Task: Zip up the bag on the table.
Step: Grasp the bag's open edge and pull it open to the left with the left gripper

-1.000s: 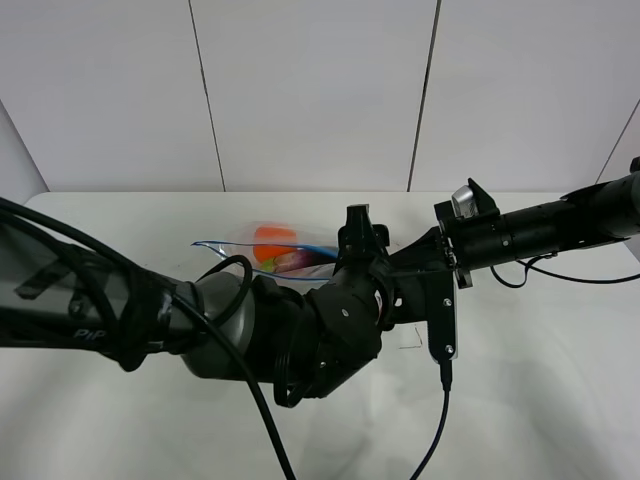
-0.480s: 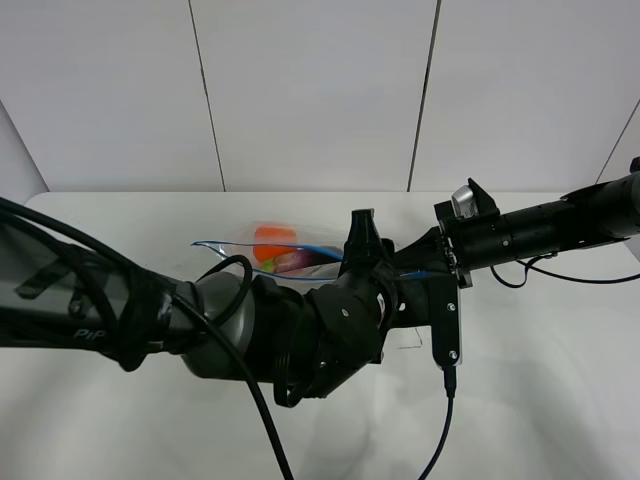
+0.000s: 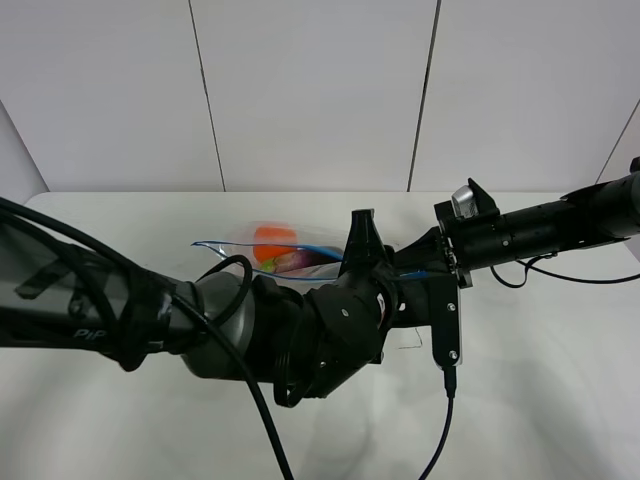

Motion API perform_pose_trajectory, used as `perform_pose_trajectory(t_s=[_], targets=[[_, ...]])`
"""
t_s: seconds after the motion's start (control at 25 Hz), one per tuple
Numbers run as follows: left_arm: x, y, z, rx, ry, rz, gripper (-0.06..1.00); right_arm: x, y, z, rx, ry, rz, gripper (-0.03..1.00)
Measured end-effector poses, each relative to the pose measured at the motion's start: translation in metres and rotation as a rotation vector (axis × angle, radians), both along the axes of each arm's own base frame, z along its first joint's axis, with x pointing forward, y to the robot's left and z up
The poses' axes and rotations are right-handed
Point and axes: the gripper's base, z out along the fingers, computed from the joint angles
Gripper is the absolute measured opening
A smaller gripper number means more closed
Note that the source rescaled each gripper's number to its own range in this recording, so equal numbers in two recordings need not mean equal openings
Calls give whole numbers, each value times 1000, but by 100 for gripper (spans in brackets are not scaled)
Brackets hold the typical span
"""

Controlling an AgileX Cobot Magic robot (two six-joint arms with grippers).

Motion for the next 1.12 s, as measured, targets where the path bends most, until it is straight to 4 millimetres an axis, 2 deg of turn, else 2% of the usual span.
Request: perform_pose_trajectory(t_s=[0.08,0.24,0.36,1.0,1.12], targets=[[0,0,0,0,0,0,39,0,0,0,0,0,0,0],[0,0,0,0,2,-2,27,0,0,0,0,0,0,0],[-1,0,0,-1,6,-6,23,0,0,0,0,1,0,0],[-1,-1,-1,-3,13,-13,22,0,0,0,0,3,-1,0],[-1,-1,-1,-3,14,-14,17,0,0,0,0,3,-1,0]])
